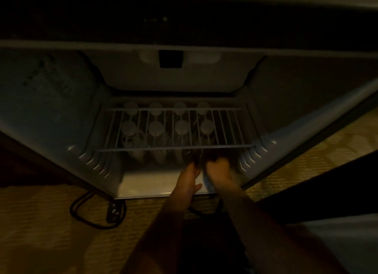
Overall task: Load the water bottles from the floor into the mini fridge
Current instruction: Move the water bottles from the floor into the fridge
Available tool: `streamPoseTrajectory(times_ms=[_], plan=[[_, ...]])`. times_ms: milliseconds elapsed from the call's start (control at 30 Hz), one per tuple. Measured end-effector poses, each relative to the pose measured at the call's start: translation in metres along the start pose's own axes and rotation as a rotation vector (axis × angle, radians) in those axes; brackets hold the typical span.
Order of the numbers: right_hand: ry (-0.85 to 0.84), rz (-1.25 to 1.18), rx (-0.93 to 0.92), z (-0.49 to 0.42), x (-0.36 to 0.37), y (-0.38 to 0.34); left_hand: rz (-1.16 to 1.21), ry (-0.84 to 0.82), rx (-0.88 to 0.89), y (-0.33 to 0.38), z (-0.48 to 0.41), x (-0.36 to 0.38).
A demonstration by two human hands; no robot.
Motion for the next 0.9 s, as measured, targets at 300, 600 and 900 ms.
streamPoseTrajectory(times_ms=[300, 600, 900], plan=[[0.006, -0.024, -0.059, 0.026, 0.002, 0.005, -0.214, 0.117, 0.005, 0.019, 0.027, -0.016], [-0.086, 0.107, -0.25, 0.08, -0.01, -0.038, -0.766, 0.062, 0.033, 0.059, 0.111, -0.033], [-0.209, 0.248, -0.537, 0.186, -0.006, -0.145, -0.905, 0.163, 0.233, 0.144, 0.23, -0.029]])
Point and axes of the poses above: each hand's wrist, its own z-axis away from the middle knuckle, its own x-axis out of the palm, y = z × x, the point moved 9 cm from there along -z, towards the middle knuckle, and after that the axes turned 5 degrees about -y, right-handed, at the moved point
